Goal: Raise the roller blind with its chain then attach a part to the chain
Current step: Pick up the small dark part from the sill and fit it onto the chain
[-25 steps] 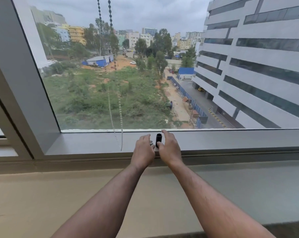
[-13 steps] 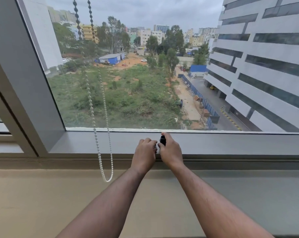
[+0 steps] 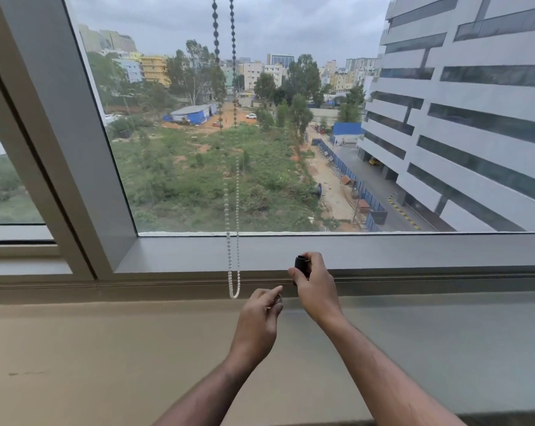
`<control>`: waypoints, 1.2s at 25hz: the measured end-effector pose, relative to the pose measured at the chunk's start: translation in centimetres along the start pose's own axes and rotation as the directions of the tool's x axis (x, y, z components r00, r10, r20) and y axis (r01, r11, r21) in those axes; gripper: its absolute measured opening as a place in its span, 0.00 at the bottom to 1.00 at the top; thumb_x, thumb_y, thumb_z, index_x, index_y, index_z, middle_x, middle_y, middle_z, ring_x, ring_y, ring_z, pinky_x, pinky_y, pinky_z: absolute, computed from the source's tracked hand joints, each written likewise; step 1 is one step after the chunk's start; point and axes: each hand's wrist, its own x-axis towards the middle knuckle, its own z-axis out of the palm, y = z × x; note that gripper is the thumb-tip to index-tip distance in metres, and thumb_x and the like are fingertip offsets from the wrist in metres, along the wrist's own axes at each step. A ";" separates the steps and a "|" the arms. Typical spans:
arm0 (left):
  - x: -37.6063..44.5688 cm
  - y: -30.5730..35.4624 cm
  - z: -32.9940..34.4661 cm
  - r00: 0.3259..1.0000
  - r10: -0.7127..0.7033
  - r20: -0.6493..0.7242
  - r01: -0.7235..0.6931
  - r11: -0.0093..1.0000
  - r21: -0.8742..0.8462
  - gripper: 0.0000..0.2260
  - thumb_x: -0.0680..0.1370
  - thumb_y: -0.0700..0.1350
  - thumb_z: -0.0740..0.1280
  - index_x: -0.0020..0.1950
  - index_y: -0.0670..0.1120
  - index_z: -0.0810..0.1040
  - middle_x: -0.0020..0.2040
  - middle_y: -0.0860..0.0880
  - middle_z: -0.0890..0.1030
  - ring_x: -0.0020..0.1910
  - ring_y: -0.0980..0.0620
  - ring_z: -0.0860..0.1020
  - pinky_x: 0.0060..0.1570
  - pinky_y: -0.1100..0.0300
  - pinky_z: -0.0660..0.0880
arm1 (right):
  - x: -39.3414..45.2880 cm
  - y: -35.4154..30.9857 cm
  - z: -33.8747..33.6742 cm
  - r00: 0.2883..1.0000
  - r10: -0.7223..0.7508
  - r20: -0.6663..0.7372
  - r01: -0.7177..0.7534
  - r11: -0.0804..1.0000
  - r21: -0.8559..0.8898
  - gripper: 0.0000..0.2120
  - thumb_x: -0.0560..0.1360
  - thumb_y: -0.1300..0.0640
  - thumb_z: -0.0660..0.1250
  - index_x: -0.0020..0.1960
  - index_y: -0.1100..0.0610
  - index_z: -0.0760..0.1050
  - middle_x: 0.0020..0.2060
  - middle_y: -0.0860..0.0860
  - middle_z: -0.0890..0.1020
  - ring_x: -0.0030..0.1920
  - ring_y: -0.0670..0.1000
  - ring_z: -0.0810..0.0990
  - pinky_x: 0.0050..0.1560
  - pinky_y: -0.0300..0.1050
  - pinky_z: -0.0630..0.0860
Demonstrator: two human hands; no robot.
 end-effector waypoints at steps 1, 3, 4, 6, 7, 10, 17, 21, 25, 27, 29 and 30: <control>-0.5 -0.5 -0.8 0.997 -0.070 -0.038 0.068 0.996 -0.060 0.15 0.81 0.38 0.69 0.68 0.45 0.80 0.52 0.53 0.83 0.51 0.58 0.81 0.55 0.67 0.75 | -0.9 -0.5 0.1 1.000 -0.013 0.000 0.013 0.999 0.030 0.11 0.79 0.51 0.69 0.58 0.46 0.70 0.49 0.46 0.82 0.50 0.53 0.82 0.51 0.50 0.77; -1.0 -1.3 -2.6 0.963 -0.248 -0.106 0.215 0.944 -0.248 0.13 0.80 0.38 0.71 0.65 0.45 0.82 0.52 0.51 0.86 0.53 0.56 0.84 0.57 0.63 0.78 | -2.6 -1.4 0.3 0.999 -0.039 -0.003 0.039 0.993 0.109 0.10 0.79 0.51 0.69 0.56 0.43 0.71 0.48 0.46 0.83 0.49 0.50 0.83 0.51 0.50 0.80; -1.0 -1.6 -3.5 0.937 -0.325 -0.129 0.262 0.898 -0.354 0.12 0.80 0.39 0.72 0.63 0.45 0.82 0.52 0.50 0.87 0.54 0.53 0.85 0.55 0.63 0.79 | -3.3 -1.8 0.3 0.999 -0.047 -0.001 0.046 0.988 0.150 0.09 0.80 0.52 0.69 0.55 0.41 0.71 0.47 0.46 0.83 0.49 0.49 0.84 0.51 0.49 0.81; -0.8 -1.9 -5.7 0.894 -0.411 -0.178 0.269 0.810 -0.521 0.09 0.80 0.38 0.72 0.59 0.46 0.83 0.51 0.47 0.88 0.54 0.50 0.86 0.53 0.65 0.79 | -4.9 -2.7 0.5 0.999 -0.053 0.009 0.049 0.971 0.232 0.09 0.80 0.54 0.68 0.54 0.39 0.73 0.46 0.47 0.83 0.46 0.48 0.85 0.51 0.49 0.82; -0.5 -1.9 -6.9 0.884 -0.423 -0.198 0.243 0.778 -0.579 0.09 0.80 0.38 0.72 0.58 0.47 0.83 0.51 0.45 0.88 0.54 0.49 0.86 0.55 0.64 0.80 | -5.6 -3.0 0.6 0.998 -0.054 0.015 0.048 0.962 0.270 0.10 0.81 0.54 0.68 0.54 0.39 0.73 0.46 0.48 0.84 0.44 0.48 0.86 0.50 0.50 0.83; 0.4 -1.1 -9.9 0.897 -0.389 -0.210 0.154 0.720 -0.677 0.10 0.80 0.38 0.71 0.58 0.49 0.84 0.53 0.43 0.88 0.56 0.48 0.85 0.62 0.54 0.77 | -7.5 -3.6 1.0 0.998 -0.055 0.028 0.042 0.942 0.333 0.10 0.81 0.55 0.67 0.55 0.39 0.76 0.44 0.51 0.83 0.42 0.49 0.85 0.48 0.51 0.85; 3.1 2.6 -12.7 0.956 -0.240 -0.170 0.032 0.658 -0.752 0.11 0.81 0.36 0.68 0.62 0.44 0.83 0.55 0.45 0.85 0.52 0.56 0.83 0.60 0.63 0.79 | -9.3 -4.1 1.2 0.999 -0.044 0.003 0.040 0.928 0.370 0.11 0.81 0.56 0.68 0.55 0.39 0.77 0.44 0.52 0.83 0.41 0.48 0.85 0.45 0.45 0.83; 3.5 3.6 -12.8 0.963 -0.200 -0.181 0.001 0.673 -0.740 0.11 0.80 0.34 0.69 0.60 0.44 0.83 0.54 0.45 0.85 0.55 0.53 0.82 0.61 0.63 0.79 | -9.8 -4.3 1.0 0.999 -0.050 -0.011 0.050 0.919 0.391 0.11 0.81 0.57 0.68 0.56 0.39 0.77 0.44 0.51 0.83 0.41 0.48 0.85 0.44 0.44 0.83; 2.8 3.9 -12.4 0.982 -0.101 -0.158 -0.035 0.727 -0.686 0.11 0.81 0.36 0.70 0.58 0.48 0.84 0.53 0.44 0.86 0.55 0.52 0.84 0.57 0.62 0.79 | -10.3 -4.9 0.8 0.998 -0.060 -0.005 0.056 0.904 0.424 0.12 0.81 0.57 0.68 0.56 0.39 0.78 0.44 0.50 0.83 0.41 0.48 0.84 0.43 0.44 0.83; 2.1 4.0 -11.9 0.990 -0.046 -0.133 -0.053 0.756 -0.653 0.10 0.81 0.36 0.69 0.60 0.47 0.82 0.57 0.41 0.86 0.59 0.49 0.85 0.56 0.59 0.79 | -10.5 -5.2 0.8 0.998 -0.063 0.006 0.054 0.900 0.432 0.12 0.81 0.59 0.67 0.56 0.41 0.77 0.42 0.48 0.82 0.40 0.46 0.83 0.41 0.43 0.81; 1.3 4.2 -11.4 0.992 0.008 -0.125 -0.085 0.779 -0.621 0.12 0.82 0.35 0.67 0.61 0.47 0.82 0.60 0.40 0.84 0.60 0.48 0.85 0.55 0.59 0.80 | -10.6 -5.6 1.0 0.997 -0.071 0.028 0.050 0.887 0.458 0.10 0.81 0.59 0.66 0.56 0.44 0.77 0.40 0.45 0.80 0.40 0.46 0.79 0.41 0.42 0.77; 1.0 4.2 -11.2 0.991 0.036 -0.128 -0.107 0.789 -0.605 0.13 0.82 0.34 0.67 0.62 0.47 0.82 0.60 0.40 0.82 0.60 0.48 0.85 0.55 0.58 0.80 | -10.7 -5.8 1.0 0.996 -0.083 0.037 0.056 0.882 0.468 0.09 0.81 0.58 0.67 0.56 0.45 0.77 0.40 0.44 0.78 0.40 0.46 0.77 0.41 0.42 0.75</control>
